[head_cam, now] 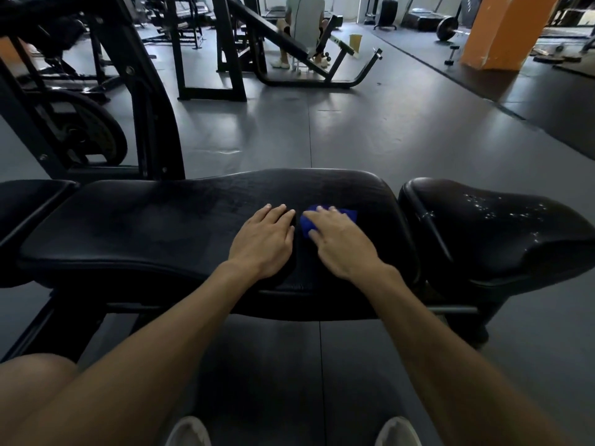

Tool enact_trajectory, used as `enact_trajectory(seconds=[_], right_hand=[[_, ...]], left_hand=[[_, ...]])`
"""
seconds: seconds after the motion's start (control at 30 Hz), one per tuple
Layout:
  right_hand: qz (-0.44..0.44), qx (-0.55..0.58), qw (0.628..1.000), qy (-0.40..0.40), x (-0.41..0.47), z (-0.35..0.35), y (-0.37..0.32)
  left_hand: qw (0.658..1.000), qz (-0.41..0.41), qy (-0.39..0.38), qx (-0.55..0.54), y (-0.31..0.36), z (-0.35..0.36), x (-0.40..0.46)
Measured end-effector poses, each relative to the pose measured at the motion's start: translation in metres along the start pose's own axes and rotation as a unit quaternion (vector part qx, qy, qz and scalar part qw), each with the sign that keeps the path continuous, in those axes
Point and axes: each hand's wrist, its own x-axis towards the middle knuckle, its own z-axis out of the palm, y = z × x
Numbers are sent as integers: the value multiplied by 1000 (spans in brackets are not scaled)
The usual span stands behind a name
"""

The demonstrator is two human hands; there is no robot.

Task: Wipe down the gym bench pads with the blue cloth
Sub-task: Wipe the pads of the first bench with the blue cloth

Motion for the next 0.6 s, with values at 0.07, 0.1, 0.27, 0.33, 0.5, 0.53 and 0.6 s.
enact_trajectory(seconds=[0.07,0.1,0.27,0.33,0.5,0.53,0.6], right_hand=[[-44,10,999,-6,-28,-4,-14],[-62,14,998,-9,-45,-8,-17],[-92,13,995,-26,-84,-19,-13],[-74,-3,997,-27,-53,-19,-3],[38,-5,999,-12,10,-13,11],[34,-8,999,-7,0,-11,6],[4,-8,1000,9,-42,-9,-5]], left_hand=[[1000,12,-9,3,-3,-1,0],[1000,18,-11,2,-4,-1,0],[999,26,-14,12,-3,4,2],[999,23,-16,18,-4,6,2],[999,28,-26,9,0,3,0],[999,33,-29,3,0,2,0],[998,47,-28,3,1,2,-1]])
